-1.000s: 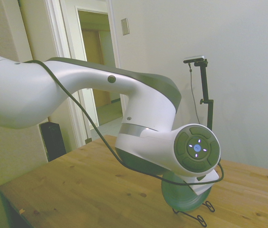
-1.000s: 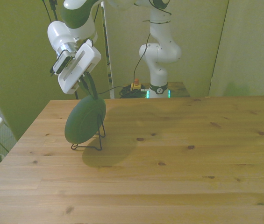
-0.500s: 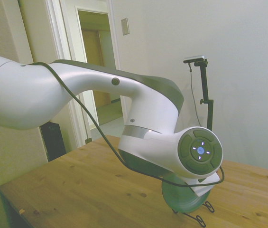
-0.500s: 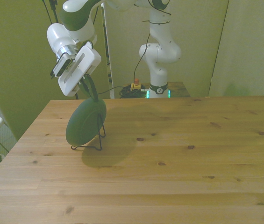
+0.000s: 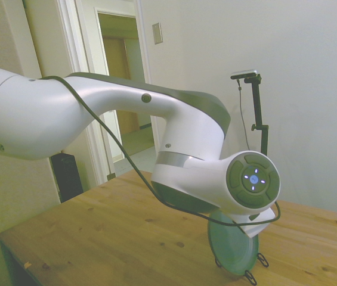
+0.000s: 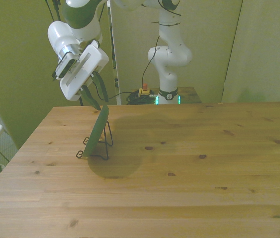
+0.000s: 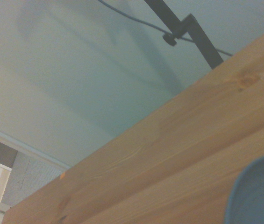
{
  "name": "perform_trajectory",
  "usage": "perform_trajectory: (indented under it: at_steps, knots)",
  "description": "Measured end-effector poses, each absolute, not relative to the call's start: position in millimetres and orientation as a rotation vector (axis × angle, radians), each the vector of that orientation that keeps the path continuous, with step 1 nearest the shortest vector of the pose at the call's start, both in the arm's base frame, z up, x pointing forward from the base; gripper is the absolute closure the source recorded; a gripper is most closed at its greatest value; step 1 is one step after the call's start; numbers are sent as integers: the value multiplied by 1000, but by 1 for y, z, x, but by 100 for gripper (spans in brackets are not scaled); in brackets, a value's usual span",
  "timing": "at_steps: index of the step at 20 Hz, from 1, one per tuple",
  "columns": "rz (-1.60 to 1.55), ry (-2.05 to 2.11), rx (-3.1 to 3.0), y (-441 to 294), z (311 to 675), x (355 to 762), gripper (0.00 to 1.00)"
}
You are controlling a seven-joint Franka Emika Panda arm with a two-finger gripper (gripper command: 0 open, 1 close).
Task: Load the plate
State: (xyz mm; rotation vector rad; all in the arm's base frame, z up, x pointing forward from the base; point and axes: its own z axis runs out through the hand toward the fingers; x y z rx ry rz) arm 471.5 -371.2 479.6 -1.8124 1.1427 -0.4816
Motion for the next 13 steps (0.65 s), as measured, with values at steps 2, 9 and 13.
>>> perform_trajectory:
  at_steps: [2,9,13]
  knots:
    - [-514,1114,-1835,-369,503,475,0]
    - [-595,1048,-2097,-346,556,481,0]
    - [-642,996,-2209,-326,575,489,0]
